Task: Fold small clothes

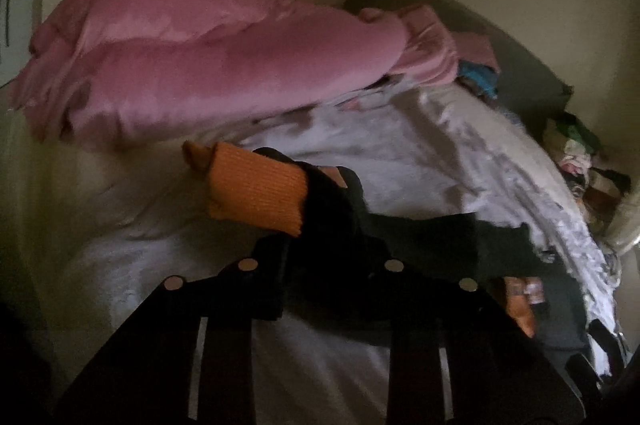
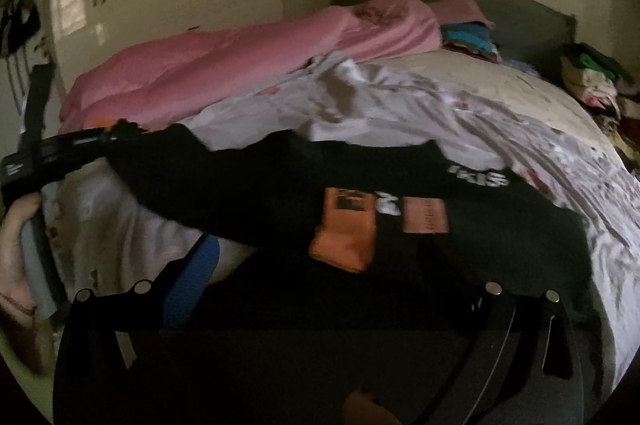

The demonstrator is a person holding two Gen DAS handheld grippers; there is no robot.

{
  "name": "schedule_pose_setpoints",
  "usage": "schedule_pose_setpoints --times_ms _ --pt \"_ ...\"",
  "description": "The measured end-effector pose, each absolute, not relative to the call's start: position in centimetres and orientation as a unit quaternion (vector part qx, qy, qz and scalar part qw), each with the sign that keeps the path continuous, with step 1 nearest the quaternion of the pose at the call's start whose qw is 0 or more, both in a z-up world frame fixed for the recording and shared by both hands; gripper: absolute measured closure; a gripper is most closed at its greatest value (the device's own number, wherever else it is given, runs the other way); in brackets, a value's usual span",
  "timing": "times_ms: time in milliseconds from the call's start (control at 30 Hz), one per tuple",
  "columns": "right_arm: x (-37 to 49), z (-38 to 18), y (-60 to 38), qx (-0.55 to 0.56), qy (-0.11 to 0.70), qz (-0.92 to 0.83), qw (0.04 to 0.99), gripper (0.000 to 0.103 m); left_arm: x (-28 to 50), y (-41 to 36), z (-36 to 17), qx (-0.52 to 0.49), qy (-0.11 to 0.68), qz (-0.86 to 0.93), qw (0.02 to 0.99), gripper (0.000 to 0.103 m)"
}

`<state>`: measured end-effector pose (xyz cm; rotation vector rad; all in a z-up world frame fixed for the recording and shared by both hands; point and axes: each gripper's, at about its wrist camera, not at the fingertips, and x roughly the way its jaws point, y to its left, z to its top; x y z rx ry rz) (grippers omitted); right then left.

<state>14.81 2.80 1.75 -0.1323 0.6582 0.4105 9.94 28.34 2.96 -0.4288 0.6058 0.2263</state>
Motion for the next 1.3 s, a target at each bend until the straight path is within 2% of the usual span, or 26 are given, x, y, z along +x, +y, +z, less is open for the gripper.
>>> schedule_pose_setpoints --times_ms 667,1300 --pt "13.8 4.2 -9.9 0.051 0.294 0.118 0.947 0.005 10.7 17.4 9.3 -0.147 0.282 0.026 0.948 0.087" --pt "12.1 4.6 -16.9 0.099 0.276 0.066 0.954 0.005 11.7 9.5 10.1 -0.105 0.290 -0.035 0.951 0.087"
